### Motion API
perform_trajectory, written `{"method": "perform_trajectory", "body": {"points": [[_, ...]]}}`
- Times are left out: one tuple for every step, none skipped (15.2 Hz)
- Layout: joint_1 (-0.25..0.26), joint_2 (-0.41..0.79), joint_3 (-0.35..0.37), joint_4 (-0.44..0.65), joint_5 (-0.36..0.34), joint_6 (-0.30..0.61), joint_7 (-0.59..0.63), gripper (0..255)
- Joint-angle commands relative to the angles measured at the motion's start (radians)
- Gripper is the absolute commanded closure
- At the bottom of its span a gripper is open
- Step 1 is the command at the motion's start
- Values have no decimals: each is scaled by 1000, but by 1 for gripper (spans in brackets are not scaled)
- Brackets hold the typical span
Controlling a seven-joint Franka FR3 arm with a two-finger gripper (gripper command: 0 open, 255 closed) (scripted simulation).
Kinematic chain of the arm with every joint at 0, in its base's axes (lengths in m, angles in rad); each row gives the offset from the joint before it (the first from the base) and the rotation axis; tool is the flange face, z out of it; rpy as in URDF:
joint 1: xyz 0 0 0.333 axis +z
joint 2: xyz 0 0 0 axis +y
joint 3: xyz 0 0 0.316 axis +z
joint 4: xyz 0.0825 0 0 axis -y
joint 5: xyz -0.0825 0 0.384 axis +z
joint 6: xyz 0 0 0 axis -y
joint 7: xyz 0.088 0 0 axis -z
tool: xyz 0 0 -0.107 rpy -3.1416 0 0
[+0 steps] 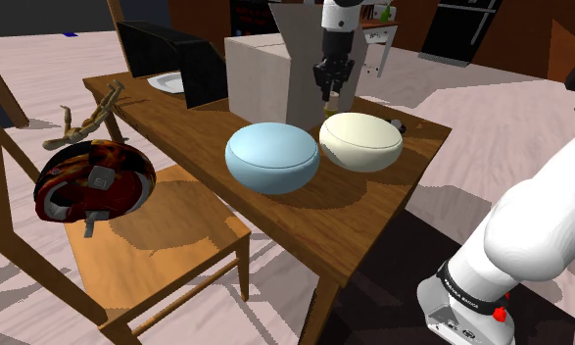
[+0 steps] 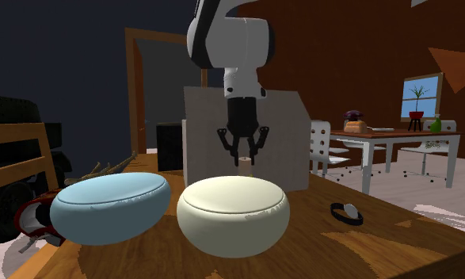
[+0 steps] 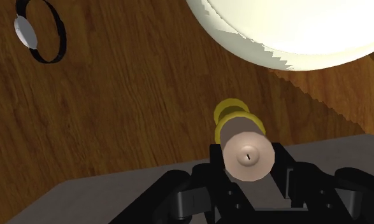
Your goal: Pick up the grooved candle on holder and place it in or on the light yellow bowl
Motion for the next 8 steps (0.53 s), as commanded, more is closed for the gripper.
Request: {"method": "perform_trajectory", "body": {"points": [[0, 8, 1, 19, 0, -26, 0, 255], [1, 9, 1, 34, 0, -40, -1, 255], [1, 10, 1, 49, 0, -54, -1, 255], [1, 12, 1, 64, 0, -67, -2, 255], [1, 14, 1, 79, 0, -81, -2, 255], [1, 16, 1, 95, 0, -95, -2, 255], [1, 18, 1, 111, 0, -109, -3, 255], [1, 20, 1, 128, 0, -123, -3, 255]]}}
